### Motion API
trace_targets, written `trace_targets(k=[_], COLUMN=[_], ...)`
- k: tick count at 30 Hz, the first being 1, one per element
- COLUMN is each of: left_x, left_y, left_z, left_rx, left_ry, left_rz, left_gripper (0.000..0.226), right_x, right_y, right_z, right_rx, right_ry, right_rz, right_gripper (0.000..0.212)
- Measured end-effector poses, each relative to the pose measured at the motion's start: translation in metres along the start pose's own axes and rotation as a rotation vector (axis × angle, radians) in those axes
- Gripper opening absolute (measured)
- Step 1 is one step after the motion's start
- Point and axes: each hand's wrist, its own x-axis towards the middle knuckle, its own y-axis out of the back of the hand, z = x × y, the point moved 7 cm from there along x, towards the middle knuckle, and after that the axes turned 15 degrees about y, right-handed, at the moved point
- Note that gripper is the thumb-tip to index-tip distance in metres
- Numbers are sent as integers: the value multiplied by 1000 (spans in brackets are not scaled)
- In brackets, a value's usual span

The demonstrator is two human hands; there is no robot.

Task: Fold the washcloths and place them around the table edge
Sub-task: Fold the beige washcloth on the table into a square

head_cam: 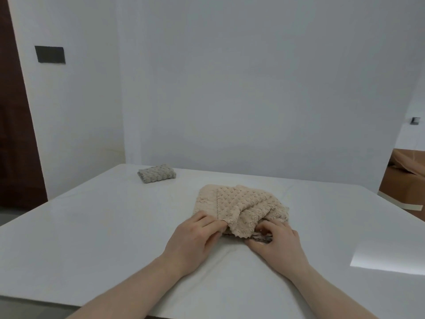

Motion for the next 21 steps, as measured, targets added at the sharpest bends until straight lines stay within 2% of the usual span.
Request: trace_targets(k=[4,10,12,14,18,20,21], left_x=[0,-2,-2,-1,-1,-1,-1], left_y=[5,4,6,7,6,4,3], left_z=[-22,-31,-26,-16,-2,0,-2], left_rx=[-69,-149,-132,-101,-128,-148,-166], left_ry=[265,413,365,239,79,72,91], left_rz=[26,19,19,19,-3,-33,-40], left_gripper=[19,24,27,19,13,14,14], right_x=[0,-2,-3,-2,0,2,3], right_y=[2,19,21,19,3,0,1], right_z=[-1,-6,-12,-18,-21,-19,-18], right_rx=[27,78,88,105,91,70,67], right_ry=[26,71,102,142,161,156,157], right_rz=[36,254,254,195,-40,-62,-39], right_gripper=[13,23,19,22,57,56,48])
